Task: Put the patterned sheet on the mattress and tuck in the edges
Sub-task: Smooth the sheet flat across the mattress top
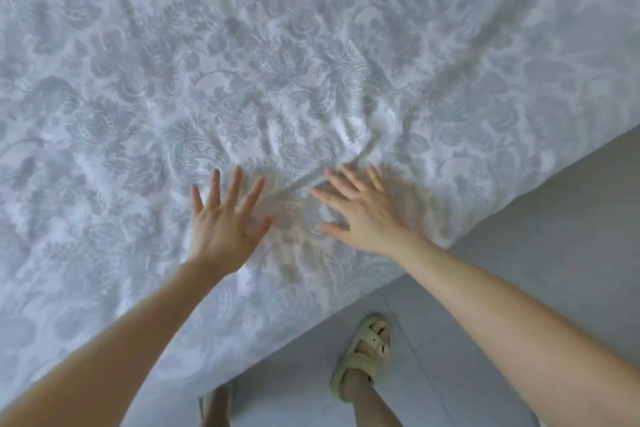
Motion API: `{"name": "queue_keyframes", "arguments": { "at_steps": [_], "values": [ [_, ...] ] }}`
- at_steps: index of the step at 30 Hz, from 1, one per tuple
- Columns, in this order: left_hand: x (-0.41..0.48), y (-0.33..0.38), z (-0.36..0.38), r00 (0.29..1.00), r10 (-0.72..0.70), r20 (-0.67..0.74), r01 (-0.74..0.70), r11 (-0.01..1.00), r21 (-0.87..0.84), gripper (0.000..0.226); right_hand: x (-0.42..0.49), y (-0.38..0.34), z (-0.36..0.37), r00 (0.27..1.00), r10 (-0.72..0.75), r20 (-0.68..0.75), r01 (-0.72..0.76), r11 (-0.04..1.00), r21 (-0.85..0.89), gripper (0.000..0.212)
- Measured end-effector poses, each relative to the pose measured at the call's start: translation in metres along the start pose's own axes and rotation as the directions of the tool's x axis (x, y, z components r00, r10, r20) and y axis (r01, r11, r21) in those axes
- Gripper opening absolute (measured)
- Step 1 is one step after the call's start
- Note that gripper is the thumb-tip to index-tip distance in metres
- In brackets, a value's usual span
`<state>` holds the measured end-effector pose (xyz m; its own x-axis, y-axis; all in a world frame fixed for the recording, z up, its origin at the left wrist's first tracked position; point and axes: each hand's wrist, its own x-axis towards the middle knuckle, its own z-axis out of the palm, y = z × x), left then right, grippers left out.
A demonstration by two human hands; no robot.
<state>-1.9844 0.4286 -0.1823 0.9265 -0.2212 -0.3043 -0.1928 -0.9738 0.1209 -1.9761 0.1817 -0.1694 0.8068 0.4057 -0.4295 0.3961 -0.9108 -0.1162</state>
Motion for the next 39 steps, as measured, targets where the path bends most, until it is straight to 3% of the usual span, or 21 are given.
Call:
{"name": "queue_keyframes", "arguments": {
  "at_steps": [1, 3, 5, 6, 8, 11, 12, 14, 16, 17, 20, 22, 24, 26, 27, 29, 31, 33, 34, 36, 39],
  "values": [
    [-0.009, 0.007, 0.008, 0.998, 0.016, 0.053, -0.017, 0.999, 0.032, 0.068, -0.005, 0.003, 0.01, 0.995, -0.088, 0.052, 0.089, 0.996, -0.017, 0.078],
    [-0.051, 0.025, 0.024, 0.963, 0.221, 0.157, -0.227, 0.973, 0.026, 0.059, -0.042, 0.013, 0.029, 0.974, -0.199, 0.109, 0.201, 0.98, -0.008, 0.067],
    [-0.099, 0.035, 0.027, 0.842, 0.509, 0.177, -0.5, 0.861, -0.094, 0.044, -0.088, 0.023, 0.031, 0.924, -0.326, 0.201, 0.312, 0.945, 0.097, 0.051],
    [-0.114, 0.035, 0.02, 0.791, 0.591, 0.159, -0.564, 0.804, -0.188, 0.039, -0.1, 0.032, 0.021, 0.893, -0.362, 0.265, 0.325, 0.929, 0.176, 0.045],
    [-0.106, 0.033, -0.009, 0.824, 0.565, 0.038, -0.522, 0.784, -0.336, 0.045, -0.091, 0.041, -0.011, 0.883, -0.34, 0.324, 0.272, 0.933, 0.237, 0.04],
    [-0.027, 0.035, -0.036, 0.942, 0.286, -0.175, -0.313, 0.937, -0.153, 0.044, -0.012, 0.031, -0.049, 0.942, -0.323, -0.094, 0.336, 0.916, 0.221, 0.041],
    [0.005, 0.037, -0.042, 0.98, 0.134, -0.144, -0.147, 0.986, -0.083, 0.048, 0.021, 0.022, -0.057, 0.952, -0.267, -0.146, 0.29, 0.941, 0.171, 0.045],
    [0.059, 0.046, -0.039, 0.986, -0.158, -0.053, 0.157, 0.987, -0.017, 0.052, 0.079, 0.004, -0.061, 0.993, -0.059, -0.106, 0.066, 0.996, 0.064, 0.054],
    [0.081, 0.07, -0.015, 0.948, -0.319, 0.004, 0.319, 0.946, -0.06, 0.055, 0.101, 0.007, -0.043, 0.992, 0.109, -0.07, -0.112, 0.993, -0.043, 0.059],
    [0.078, 0.084, 0.003, 0.944, -0.331, -0.005, 0.33, 0.942, -0.068, 0.054, 0.094, 0.021, -0.024, 0.986, 0.15, -0.076, -0.157, 0.984, -0.085, 0.061],
    [0.02, 0.127, 0.042, 0.994, -0.111, -0.003, 0.111, 0.994, -0.012, 0.051, 0.019, 0.085, 0.032, 0.932, 0.349, -0.102, -0.358, 0.929, -0.094, 0.062],
    [-0.022, 0.137, 0.047, 0.991, 0.13, 0.041, -0.129, 0.991, -0.017, 0.05, -0.039, 0.131, 0.041, 0.824, 0.563, -0.065, -0.564, 0.826, -0.007, 0.062],
    [-0.045, 0.131, 0.033, 0.934, 0.351, 0.071, -0.34, 0.931, -0.132, 0.045, -0.075, 0.165, 0.026, 0.68, 0.731, 0.059, -0.733, 0.676, 0.075, 0.06],
    [-0.037, 0.11, 0.004, 0.907, 0.419, -0.044, -0.413, 0.865, -0.286, 0.036, -0.074, 0.177, -0.001, 0.604, 0.793, 0.079, -0.797, 0.599, 0.078, 0.059],
    [-0.02, 0.097, -0.008, 0.918, 0.365, -0.157, -0.397, 0.87, -0.293, 0.035, -0.059, 0.17, -0.019, 0.626, 0.78, 0.027, -0.779, 0.623, 0.074, 0.059],
    [0.031, 0.07, -0.033, 0.954, 0.136, -0.268, -0.187, 0.967, -0.175, 0.04, -0.005, 0.133, -0.051, 0.779, 0.61, -0.143, -0.602, 0.792, 0.1, 0.059],
    [0.089, 0.046, -0.044, 0.966, -0.163, -0.201, 0.147, 0.985, -0.091, 0.048, 0.063, 0.087, -0.067, 0.939, 0.261, -0.225, -0.255, 0.965, 0.057, 0.058],
    [0.11, 0.046, -0.023, 0.945, -0.325, -0.03, 0.323, 0.945, -0.054, 0.057, 0.103, 0.06, -0.056, 0.99, -0.126, -0.059, 0.12, 0.987, -0.103, 0.061],
    [0.102, 0.05, -0.006, 0.959, -0.283, 0.01, 0.283, 0.959, -0.009, 0.059, 0.105, 0.062, -0.041, 0.96, -0.278, 0.037, 0.281, 0.946, -0.165, 0.06],
    [0.059, 0.06, 0.018, 0.998, -0.033, 0.057, 0.028, 0.996, 0.088, 0.061, 0.068, 0.079, -0.007, 0.852, -0.509, 0.125, 0.523, 0.838, -0.153, 0.055],
    [-0.01, 0.056, 0.015, 0.902, 0.375, 0.212, -0.393, 0.918, 0.048, 0.055, -0.014, 0.105, 0.007, 0.658, -0.724, 0.209, 0.733, 0.679, 0.045, 0.049]
  ]
}}
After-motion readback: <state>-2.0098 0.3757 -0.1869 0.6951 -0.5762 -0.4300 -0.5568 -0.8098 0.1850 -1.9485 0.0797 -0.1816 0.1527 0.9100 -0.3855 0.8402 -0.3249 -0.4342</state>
